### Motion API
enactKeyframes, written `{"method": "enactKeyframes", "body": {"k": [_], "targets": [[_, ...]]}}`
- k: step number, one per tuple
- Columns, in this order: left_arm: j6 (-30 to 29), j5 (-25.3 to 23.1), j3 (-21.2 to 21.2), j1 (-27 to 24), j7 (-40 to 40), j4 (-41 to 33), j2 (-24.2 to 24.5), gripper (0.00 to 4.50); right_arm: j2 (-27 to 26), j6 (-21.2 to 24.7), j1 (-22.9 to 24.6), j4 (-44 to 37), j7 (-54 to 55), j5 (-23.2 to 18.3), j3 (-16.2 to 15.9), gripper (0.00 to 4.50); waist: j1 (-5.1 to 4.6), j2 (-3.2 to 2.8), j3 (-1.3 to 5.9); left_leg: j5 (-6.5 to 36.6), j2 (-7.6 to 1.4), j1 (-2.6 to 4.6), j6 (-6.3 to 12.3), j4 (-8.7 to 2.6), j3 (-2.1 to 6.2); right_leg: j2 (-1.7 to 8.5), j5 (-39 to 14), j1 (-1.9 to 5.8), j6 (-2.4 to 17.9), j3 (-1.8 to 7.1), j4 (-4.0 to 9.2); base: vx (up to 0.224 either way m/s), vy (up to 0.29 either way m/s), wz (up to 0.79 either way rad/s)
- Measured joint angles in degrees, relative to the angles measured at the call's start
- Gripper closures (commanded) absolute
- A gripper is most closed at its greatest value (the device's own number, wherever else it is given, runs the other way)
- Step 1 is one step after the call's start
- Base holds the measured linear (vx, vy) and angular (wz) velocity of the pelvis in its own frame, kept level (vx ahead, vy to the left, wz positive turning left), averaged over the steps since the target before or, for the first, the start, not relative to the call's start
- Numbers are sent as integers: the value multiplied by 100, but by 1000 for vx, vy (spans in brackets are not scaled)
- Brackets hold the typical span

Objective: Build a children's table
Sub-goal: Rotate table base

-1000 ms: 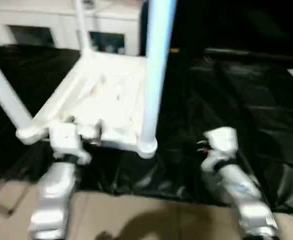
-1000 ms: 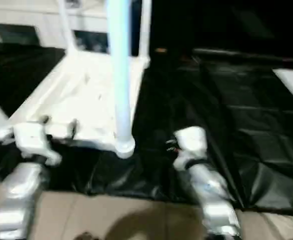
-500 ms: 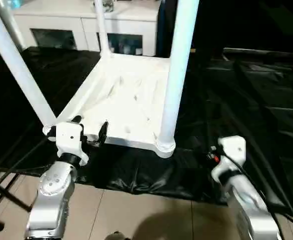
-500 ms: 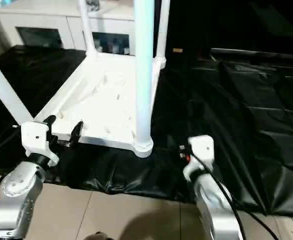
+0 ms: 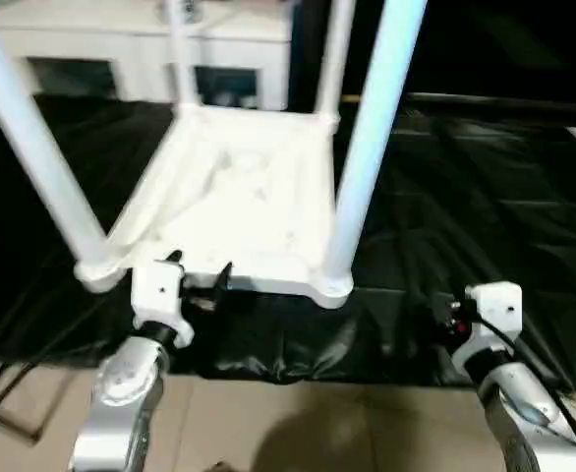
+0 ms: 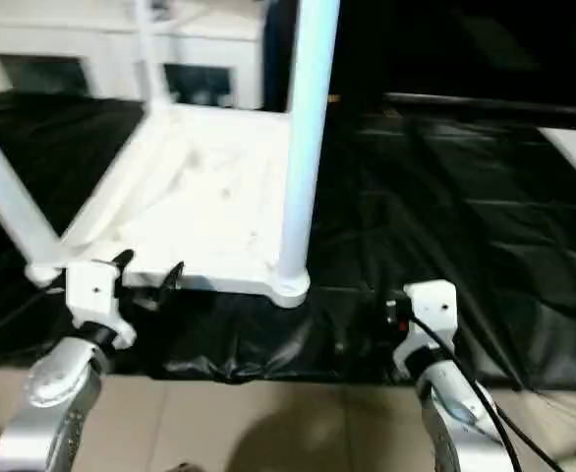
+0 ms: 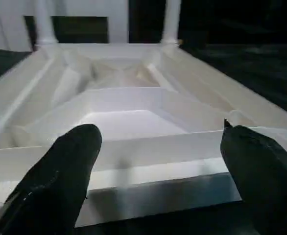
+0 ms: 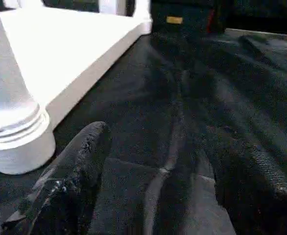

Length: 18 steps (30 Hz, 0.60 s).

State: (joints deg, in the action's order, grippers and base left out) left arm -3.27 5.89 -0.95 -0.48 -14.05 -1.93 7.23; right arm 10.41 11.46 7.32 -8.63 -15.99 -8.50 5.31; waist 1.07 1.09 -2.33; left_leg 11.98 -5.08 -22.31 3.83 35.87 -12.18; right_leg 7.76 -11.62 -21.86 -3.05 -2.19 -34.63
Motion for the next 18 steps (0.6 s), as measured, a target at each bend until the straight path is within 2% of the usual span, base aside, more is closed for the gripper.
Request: {"method": "enactKeyframes", "body": {"k": [1,2,3,4,5,6,7,8,9,10,11,12,13,14,15,16,17,18], "targets": [[-1,12,54,31,-2,-9,-90,7,18,24,-49,5,6,0,3,110,97,-29,-9,161,-6,-103,-17,276,196,79,126,17,-185,2,59,0,202,-27],[-5,21,62,31,2,-10,-90,7,14,31,-111,18,6,1,-2,110,109,-92,-25,268,-68,-123,-84,478,484,144,158,16,-232,-53,58,0,202,-27],[-13,20,36,39,31,-1,-74,7,-5,32,-161,38,3,1,-17,110,92,-130,-45,346,-142,-129,-355,575,604,264,166,36,-251,-160,61,2,272,-45],[-14,8,7,75,69,-3,-47,7,-45,39,-161,59,-4,-10,-40,110,18,-190,-47,347,-138,-102,-356,559,571,258,92,73,-232,-193,120,-22,217,-10],[-15,8,-25,103,68,-1,16,7,-73,60,-178,96,-2,-27,-61,110,-98,-210,-55,332,-117,-85,-299,493,559,193,-81,60,-43,-134,151,-22,217,-10],[-18,11,-68,111,64,-1,84,7,-94,81,-185,99,-1,-41,-98,110,-163,-244,-66,305,-91,-68,-261,384,531,148,-268,44,217,-142,2,-35,164,8],[-38,18,-161,127,58,10,151,7,-103,98,-228,99,-3,-47,-137,110,-232,-231,-73,216,-37,0,-188,234,505,10,-335,-8,330,-218,-282,-45,149,-3],[-43,28,-224,145,59,9,172,7,-85,98,-249,89,-1,-48,-127,110,-239,-200,-56,170,-3,43,-140,140,444,-123,-332,42,334,-321,-352,-45,149,-3],[-43,37,-262,193,58,6,172,7,-55,97,-290,73,0,-48,-118,110,-236,-147,-38,140,76,69,-106,70,375,-204,-330,108,333,-378,-319,-37,95,-17],[-49,42,-258,268,54,32,155,7,-9,85,-332,47,-1,-53,-94,110,-211,-39,2,119,195,41,-70,38,302,-281,-288,150,222,-292,-285,-34,99,-8],[-65,35,-166,349,45,51,85,7,6,77,-286,51,3,-60,-31,110,-98,-93,-2,265,218,13,-78,144,306,-202,-235,120,172,-210,-240,-34,99,-8],[-64,25,-64,359,37,26,62,7,14,86,-291,111,21,-59,8,110,-62,-97,-15,371,220,-109,-202,552,600,-101,-179,73,114,-208,-223,-29,156,-25],[-72,10,-38,356,37,41,73,7,-3,88,-275,136,45,-59,9,110,19,-156,-19,360,141,-118,-359,836,826,14,-148,76,66,-275,-222,-16,186,-48],[-73,8,-36,373,35,41,95,7,-41,90,-234,138,61,-60,6,110,40,-251,9,313,-139,36,-503,496,924,67,-118,71,37,-381,-193,-16,186,-48],[-92,2,-32,480,39,46,138,7,-98,90,-212,152,71,-59,-4,110,8,-325,18,322,-304,47,-789,329,848,80,-86,79,62,-425,-177,-30,158,-3],[-115,-3,-46,530,55,13,149,7,-124,97,-103,155,73,-58,-40,110,-17,-327,18,253,-324,27,-718,263,794,-9,-83,92,143,-296,-62,-13,139,35],[-154,-7,-59,508,58,5,192,7,-156,97,-65,153,68,-58,-127,110,-34,-337,12,238,-337,22,-711,233,787,-137,-72,107,356,-144,-17,-13,139,35],[-204,-30,-59,482,64,5,216,7,-208,98,-50,140,67,-59,-186,110,-34,-379,-12,237,-341,20,-714,222,789,-201,-64,117,514,-115,-6,-1,117,29]]}}
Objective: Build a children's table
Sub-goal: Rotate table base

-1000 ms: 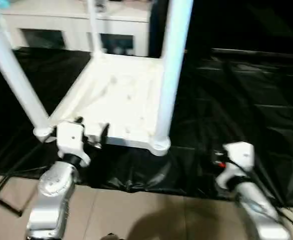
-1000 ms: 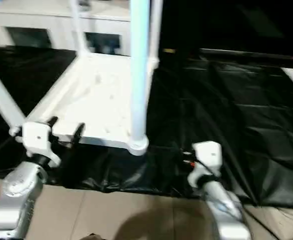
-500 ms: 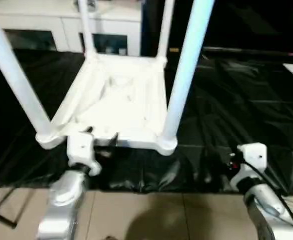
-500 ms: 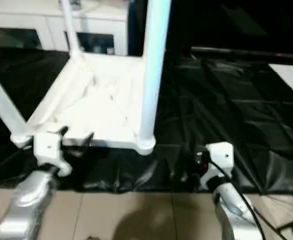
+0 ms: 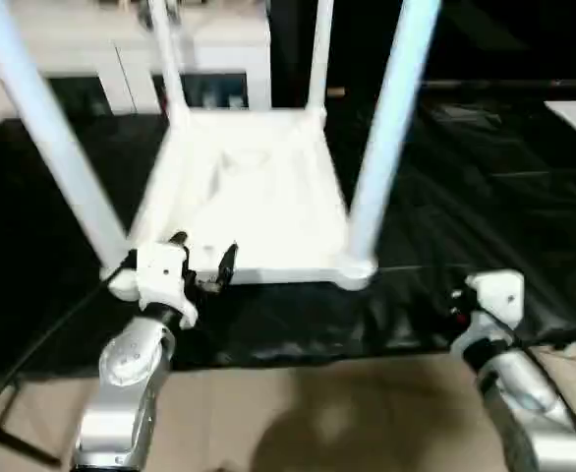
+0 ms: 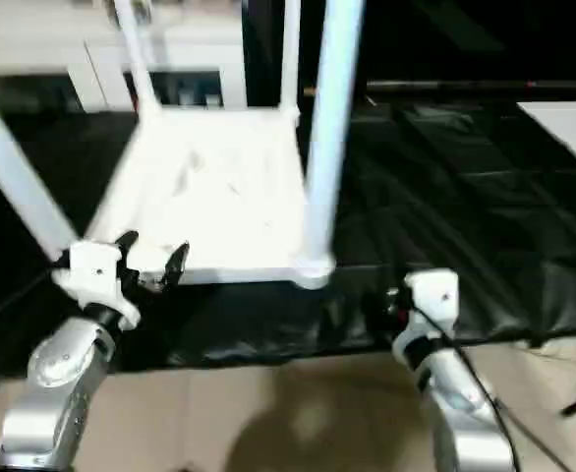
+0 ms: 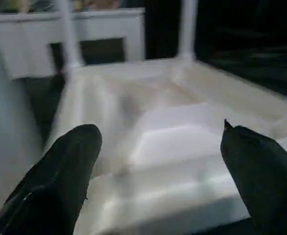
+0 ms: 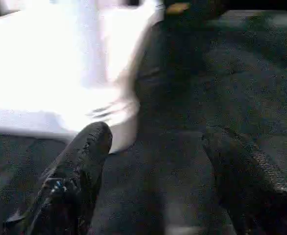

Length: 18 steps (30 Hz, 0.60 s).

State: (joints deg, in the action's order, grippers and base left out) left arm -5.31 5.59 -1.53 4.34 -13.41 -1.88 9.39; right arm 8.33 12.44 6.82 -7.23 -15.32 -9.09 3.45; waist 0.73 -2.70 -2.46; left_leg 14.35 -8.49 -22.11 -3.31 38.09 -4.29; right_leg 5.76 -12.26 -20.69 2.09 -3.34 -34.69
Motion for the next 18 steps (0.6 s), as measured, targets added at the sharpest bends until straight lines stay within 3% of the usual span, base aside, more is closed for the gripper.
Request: {"method": "enactKeyframes", "body": {"k": [2,4,6,7,8,9,10,11,12,14,16,18], "targets": [[-64,-58,-101,-8,30,1,43,7,-49,1,-18,-111,3,-2,-90,110,24,22,0,-35,-22,1,49,-9,8,-145,-39,30,96,-28,-139,-9,56,16],[-75,-72,-117,-8,87,1,-2,7,-41,0,-67,-165,8,-3,-94,110,31,54,22,-114,-47,6,38,-101,11,-292,-127,-38,132,-57,-391,-8,-46,3],[-74,-67,-124,-7,138,1,-72,7,-7,0,-91,-162,3,-2,-91,110,19,151,61,-225,-45,5,45,-183,-14,-295,-320,-65,180,-17,-387,-18,-123,7],[-75,-62,-121,-7,160,19,-129,7,47,0,-101,-142,-5,-2,-75,110,23,199,80,-241,-62,-29,105,-206,-40,-306,-324,-62,37,-23,-371,-26,-167,2],[-75,-62,-79,-6,178,32,-162,7,97,1,-121,-83,-6,-1,-42,110,92,240,69,-205,-41,-89,285,-135,-92,-323,-297,-77,-14,-34,-335,-26,-167,2],[-77,-63,1,16,180,54,-211,7,141,4,-120,-21,-3,2,24,110,154,244,67,-86,-19,-99,539,40,-161,-324,-286,-80,-10,-34,-330,-28,-172,-1],[-75,-62,40,28,186,55,-256,7,181,4,-153,45,-2,8,81,110,207,286,62,-67,68,-67,568,68,-206,-344,-286,-86,-16,-36,-323,-31,-172,1],[-75,-71,33,64,209,58,-259,7,199,4,-230,80,3,17,127,110,247,275,65,-67,110,-12,567,-70,-226,-381,-282,-110,-23,-50,-321,-31,-172,1],[-72,-76,11,110,248,61,-238,7,205,3,-308,94,4,22,126,110,284,247,62,-117,139,-3,458,-146,-192,-440,-258,-126,-2,-60,-309,-43,-133,-3],[-71,-83,-77,154,282,135,-205,7,176,1,-445,123,-6,24,77,110,343,216,67,-238,36,10,251,-275,-166,-484,-187,-121,31,-144,-207,-54,-97,0],[-54,-91,-86,190,338,284,-221,7,165,-7,-531,188,-12,30,-10,110,417,190,59,-285,-42,40,118,-358,-254,-480,-137,-110,47,-198,-125,-22,-32,6],[-55,-89,-101,246,358,368,-217,7,161,-7,-628,338,-1,88,-88,110,449,160,41,-294,-66,40,99,-382,-315,-458,-109,-103,47,-210,-95,0,0,0]]}}
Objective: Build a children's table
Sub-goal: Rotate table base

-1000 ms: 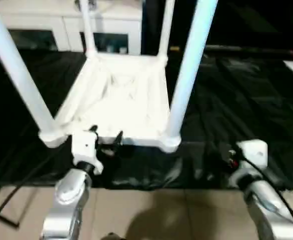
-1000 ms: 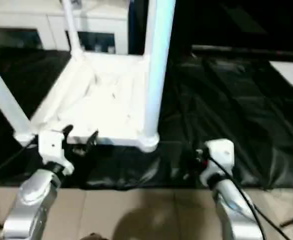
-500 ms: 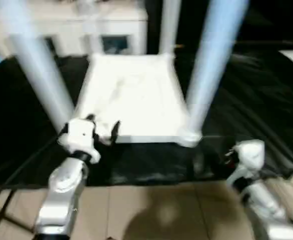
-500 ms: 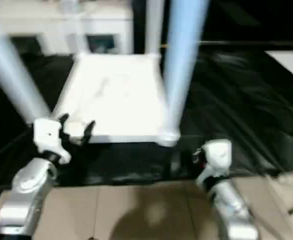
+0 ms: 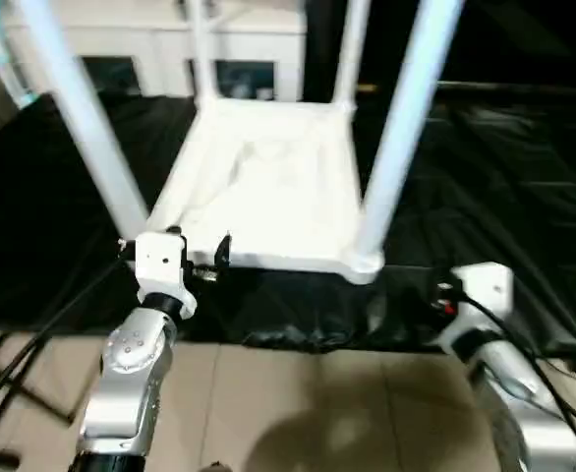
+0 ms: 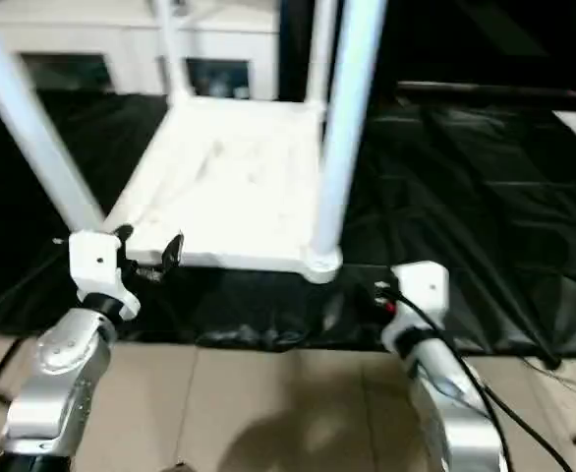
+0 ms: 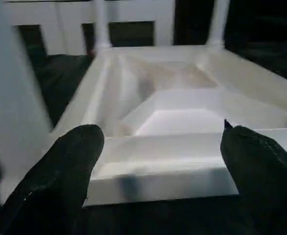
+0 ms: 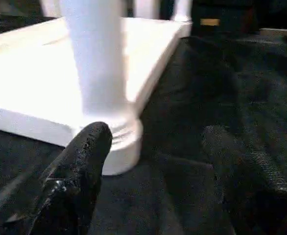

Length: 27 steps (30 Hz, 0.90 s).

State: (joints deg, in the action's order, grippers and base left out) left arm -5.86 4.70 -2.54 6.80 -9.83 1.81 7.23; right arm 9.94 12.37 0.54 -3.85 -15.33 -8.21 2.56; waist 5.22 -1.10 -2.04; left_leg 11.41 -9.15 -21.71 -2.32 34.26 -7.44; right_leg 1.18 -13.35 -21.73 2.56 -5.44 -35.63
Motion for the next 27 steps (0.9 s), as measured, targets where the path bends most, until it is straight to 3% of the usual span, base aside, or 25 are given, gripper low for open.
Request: {"method": "enactKeyframes", "body": {"k": [4,12,14,15,16,17,19,20,21,22,23,24,25,26,27], "targets": [[16,10,9,88,-129,47,77,7,-33,18,-24,56,-19,68,-167,110,73,-50,-4,-19,-31,-25,-24,0,-98,31,42,4,-14,1,45,0,0,0],[145,63,115,-35,-411,-100,135,7,-145,22,256,45,-17,110,-312,110,110,-39,-7,-8,-28,-35,-3,12,-147,59,69,1,-14,10,70,0,0,0],[144,118,145,-84,-477,-160,129,7,-158,24,319,45,-30,98,-317,110,114,-44,-13,-6,-34,-6,-8,1,-158,59,52,19,-37,10,70,0,0,0],[141,126,142,-85,-493,-160,131,7,-172,46,330,45,-37,85,-317,110,104,-57,-41,4,-58,73,-23,-15,-218,39,36,34,-61,50,83,0,0,0],[141,133,126,-145,-499,-166,138,7,-198,63,322,43,-54,77,-346,110,116,-51,-96,79,-105,255,-69,-44,-364,3,34,107,-64,147,112,-20,-3,-35],[138,137,115,-172,-511,-166,142,7,-203,63,311,20,-73,58,-380,110,110,-51,-137,118,-109,403,-92,-74,-428,0,32,169,-65,184,119,-20,-3,-35],[140,173,70,-165,-526,-172,163,7,-206,63,243,1,-82,50,-427,110,49,-43,-189,231,-147,630,-137,-73,-455,49,-30,243,-66,126,87,22,24,-82],[140,183,65,-142,-539,-172,179,7,-202,60,224,0,-85,50,-425,110,5,-24,-208,290,-169,718,-185,-75,-458,93,-168,247,-71,67,-23,31,37,-94],[147,183,61,-100,-547,-171,184,7,-196,59,218,2,-86,50,-418,110,-25,62,-214,320,-140,748,-217,-82,-437,212,-309,272,-90,-11,-206,-4,-4,-84],[167,182,70,-9,-562,-170,169,7,-166,56,226,16,-86,52,-387,110,-112,172,-203,372,-84,763,-279,-65,-377,325,-273,280,-115,8,-280,24,-97,-48],[197,182,83,7,-564,-170,126,7,-126,48,186,54,-97,55,-374,110,-138,241,-175,414,-77,760,-276,-44,-318,303,-284,274,-99,-4,-271,24,-97,-48],[228,182,230,26,-581,-169,18,7,-55,28,118,88,-121,60,-307,110,-155,199,-172,588,-41,638,-9,111,-172,218,-303,270,-69,-10,-214,96,-98,-27],[230,182,333,24,-607,-167,-15,7,-2,-7,65,159,-126,65,-243,110,-154,180,-162,621,29,435,95,454,-44,205,-312,261,-50,-15,-202,104,-62,-12],[230,182,378,-2,-620,-159,-21,7,34,-11,31,239,-130,75,-177,110,-114,185,-157,610,143,192,97,735,67,202,-324,300,-26,3,-178,104,-62,-12],[230,182,352,-2,-618,-158,-1,7,33,-11,-11,269,-135,78,-167,110,-70,153,-140,595,176,46,103,700,91,183,-333,333,-12,-12,-146,106,-45,0]]}}
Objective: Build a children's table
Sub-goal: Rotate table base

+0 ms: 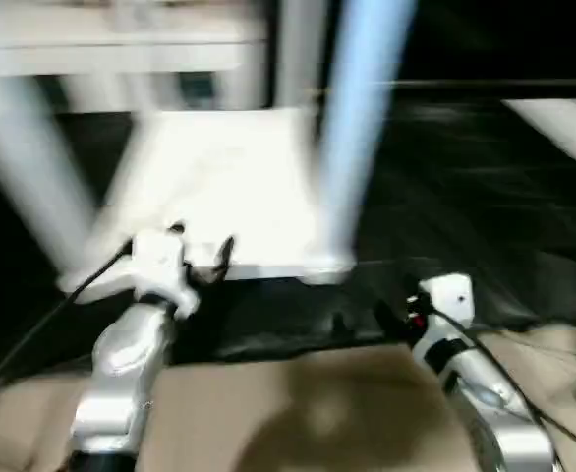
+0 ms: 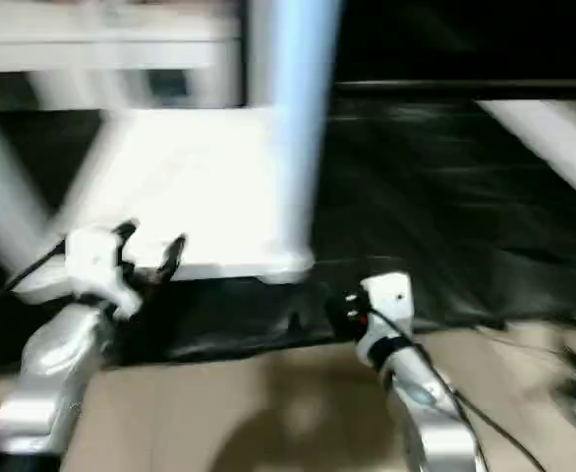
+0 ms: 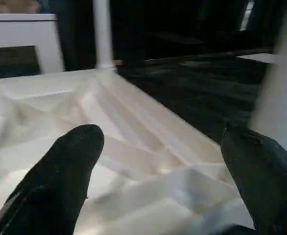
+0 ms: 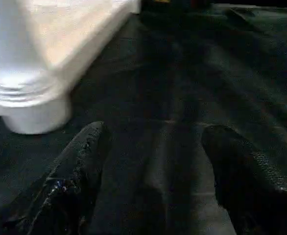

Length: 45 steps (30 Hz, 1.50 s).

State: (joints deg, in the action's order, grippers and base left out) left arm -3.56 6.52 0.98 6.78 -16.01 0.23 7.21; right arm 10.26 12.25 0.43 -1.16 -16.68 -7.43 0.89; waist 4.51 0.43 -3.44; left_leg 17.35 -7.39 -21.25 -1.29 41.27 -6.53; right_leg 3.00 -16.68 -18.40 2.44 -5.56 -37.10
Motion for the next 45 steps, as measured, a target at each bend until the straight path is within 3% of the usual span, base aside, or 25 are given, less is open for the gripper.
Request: {"method": "enactKeyframes", "body": {"k": [1,2,3,4,5,6,7,8,9,10,11,12,13,14,15,16,17,19,22,27,33,34,37,44,45], "targets": [[1,0,-24,0,2,0,26,7,-8,-1,-42,13,-5,2,-15,110,60,-78,28,-52,-26,-104,73,-212,-1,-68,-21,54,10,-42,47,152,-9,3],[4,0,-65,12,9,3,39,7,0,-25,-120,20,-22,0,-23,110,108,-269,46,-318,-125,-152,144,-567,-1,-202,-52,191,9,-176,140,152,-9,3],[7,0,-114,18,18,16,51,7,-13,-47,-187,40,-56,-3,-32,110,154,-340,40,-596,-219,-96,132,-592,10,-272,-78,298,-8,-217,186,204,58,-13],[15,0,-194,30,32,31,96,7,-61,-69,-303,51,-131,-11,-169,110,150,-360,43,-622,-244,-22,-41,-593,79,-244,-144,363,-60,-293,216,231,76,-7],[16,0,-233,56,41,42,109,7,-78,-98,-346,44,-149,-21,-214,110,123,-334,38,-585,-219,-19,-42,-598,84,-227,-180,354,-61,-266,180,231,76,-7],[23,-4,-332,64,61,75,155,7,-71,-123,-439,44,-196,-28,-274,110,74,-220,59,-522,-125,23,-35,-610,73,-160,-245,248,20,-65,-83,231,35,8],[21,-6,-356,61,68,127,155,7,-42,-141,-451,43,-209,-30,-264,110,4,-190,77,-462,-69,76,1,-601,74,-89,-242,100,-17,105,-364,192,5,1],[22,-5,-356,59,76,123,147,7,-26,-141,-448,47,-213,-30,-255,110,-42,-151,96,-423,-37,106,9,-600,74,-15,-202,-54,-106,200,-476,192,5,1],[22,-5,-355,57,109,121,141,7,-18,-141,-446,50,-216,-30,-251,110,-119,-100,112,-378,10,136,35,-596,72,82,-127,-239,-236,286,-476,161,-37,-2],[24,-3,-352,62,134,103,127,7,-2,-140,-434,50,-216,-32,-235,110,-199,31,124,-324,103,166,61,-575,43,221,58,-385,-399,419,-182,153,-108,2],[27,1,-352,40,142,109,84,7,36,-138,-395,71,-213,-32,-188,110,-217,104,116,-260,130,137,86,-516,18,225,120,-375,-430,509,-228,153,-108,2],[28,6,-260,35,144,112,-23,7,93,-136,-296,103,-196,-32,-88,110,-187,65,139,-154,141,106,526,-332,25,195,85,-314,-392,517,-196,162,-94,10],[39,17,-166,22,136,104,-98,7,123,-120,-262,186,-174,-32,-1,110,-140,84,128,-127,162,34,644,-157,62,173,77,-248,-373,512,-154,152,-70,0],[67,58,-138,22,85,100,-60,7,151,-116,-269,199,-133,-31,91,110,-113,70,135,-213,175,-59,501,-143,75,124,82,-196,-350,472,-109,152,-70,0],[105,123,-154,42,-49,98,48,7,144,-123,-293,185,-118,-31,106,110,-101,38,145,-336,144,-101,339,-355,99,45,70,-181,-328,442,-107,95,-83,-9],[132,194,-177,65,-205,93,173,7,125,-132,-320,177,-119,-31,97,110,-83,-76,174,-541,78,-134,-20,-547,146,-60,50,-166,-304,369,-121,0,0,0],[143,268,-244,51,-371,96,315,7,45,-135,-314,173,-122,-33,77,110,-72,-59,182,-567,7,-157,-103,-534,166,-77,46,-154,-296,307,-91,0,0,0],[107,413,-241,73,-746,121,466,7,0,-154,-315,134,-200,-91,-39,110,-52,-66,180,-559,-8,-187,-92,-494,147,-70,49,-184,-301,303,-84,0,0,0],[-34,611,-203,209,-1396,322,747,7,7,-151,-317,130,-388,-182,-144,110,56,-103,160,-551,-18,-172,-85,-510,75,-33,61,-170,-309,305,-72,-18,8,2],[-70,677,-32,814,-2430,979,1322,7,353,-138,-331,130,-821,-219,-202,110,86,-161,111,-546,-91,-68,-88,-600,-181,42,127,-101,-271,323,-9,-70,22,5],[-242,698,551,1399,-4009,1769,1758,7,872,-51,-534,228,-1504,-213,-362,110,60,-164,104,-609,-106,-80,-42,-613,-228,56,199,-143,-287,328,8,-19,7,-1],[-239,666,638,1416,-4195,1859,1790,33,922,-53,-562,254,-1587,-210,-366,110,62,-163,104,-610,-111,-81,-41,-619,-238,56,200,-150,-285,330,9,0,0,0],[-128,381,1000,1676,-4687,2321,1916,44,1122,-69,-593,379,-1896,-208,-424,110,68,-160,102,-613,-122,-84,-36,-634,-254,54,200,-161,-286,329,14,0,0,0],[186,-59,1445,2091,-5258,3061,2043,100,1321,-116,-634,406,-2371,-231,-512,110,69,-162,102,-625,-158,-86,-20,-650,-312,50,192,-166,-279,330,43,0,0,0],[216,-62,1457,2106,-5278,3107,2042,120,1329,-116,-633,406,-2402,-248,-529,93,70,-162,102,-625,-158,-86,-19,-650,-315,51,191,-166,-277,331,45,0,0,0]]}}
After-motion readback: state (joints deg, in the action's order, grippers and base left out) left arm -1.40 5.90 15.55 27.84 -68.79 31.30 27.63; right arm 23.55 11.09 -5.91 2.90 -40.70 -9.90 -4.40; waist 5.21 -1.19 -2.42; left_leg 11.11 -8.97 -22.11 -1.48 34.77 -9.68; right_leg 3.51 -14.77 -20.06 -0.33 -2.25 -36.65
